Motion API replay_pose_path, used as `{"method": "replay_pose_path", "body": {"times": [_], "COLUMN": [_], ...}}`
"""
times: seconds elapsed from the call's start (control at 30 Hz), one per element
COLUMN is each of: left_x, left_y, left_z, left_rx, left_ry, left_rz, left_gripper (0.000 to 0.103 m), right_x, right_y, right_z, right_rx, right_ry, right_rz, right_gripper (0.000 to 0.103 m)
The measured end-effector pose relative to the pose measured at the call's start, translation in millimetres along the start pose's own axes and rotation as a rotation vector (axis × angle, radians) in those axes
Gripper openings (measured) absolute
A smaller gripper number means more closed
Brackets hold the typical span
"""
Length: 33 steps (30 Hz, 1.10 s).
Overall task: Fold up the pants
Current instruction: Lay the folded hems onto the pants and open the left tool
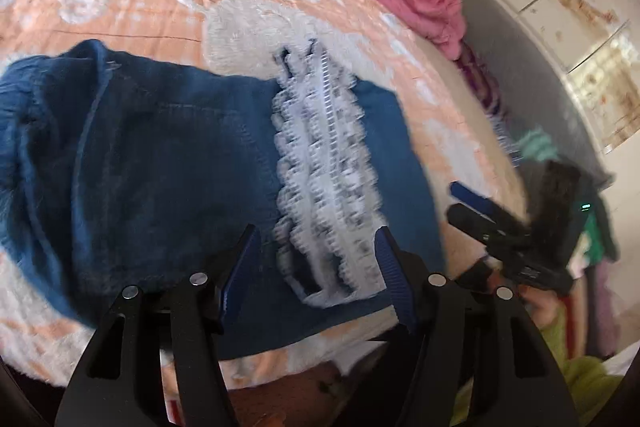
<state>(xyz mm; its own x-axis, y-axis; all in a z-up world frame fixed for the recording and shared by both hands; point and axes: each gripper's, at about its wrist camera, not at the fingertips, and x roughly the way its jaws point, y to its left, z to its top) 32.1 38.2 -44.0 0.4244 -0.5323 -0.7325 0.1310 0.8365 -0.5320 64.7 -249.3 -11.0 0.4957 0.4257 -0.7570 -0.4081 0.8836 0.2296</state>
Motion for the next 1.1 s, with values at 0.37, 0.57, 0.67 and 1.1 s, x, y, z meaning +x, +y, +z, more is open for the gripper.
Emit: {"method": "replay_pose_path", "body": {"times": [0.37, 0.57, 0.67, 1.1], "left_x": [7.9, 16.0, 11.8, 7.4], "left_y": [-17.1, -6.9, -10.2, -39.8], "left_z": [-17.0, -20.2, -23.7, -41.8], "left_rx": [0.013, -0.065, -0.051, 0.168], "left_ry": [0.054, 0.042, 0.044, 0.052], "left_rz": [-0.003, -0.028, -0.021, 0.195], "left_gripper": [0.057, 0.024, 0.018, 0.027], "right_x": [-0.5, 11.9, 13.8, 21.1], "right_y": [5.7, 9.2, 10.0, 23.3], "right_z": [-16.7, -22.2, -25.0, -29.5], "right_rx": [0.004, -0.003, -0.002, -0.134], "right_ry": [0.033, 0.074, 0.087, 0.111], "right_rz": [0.004, 0.008, 0.005, -0.111], "right_gripper": [0.082, 0.082, 0.082, 0.082]}}
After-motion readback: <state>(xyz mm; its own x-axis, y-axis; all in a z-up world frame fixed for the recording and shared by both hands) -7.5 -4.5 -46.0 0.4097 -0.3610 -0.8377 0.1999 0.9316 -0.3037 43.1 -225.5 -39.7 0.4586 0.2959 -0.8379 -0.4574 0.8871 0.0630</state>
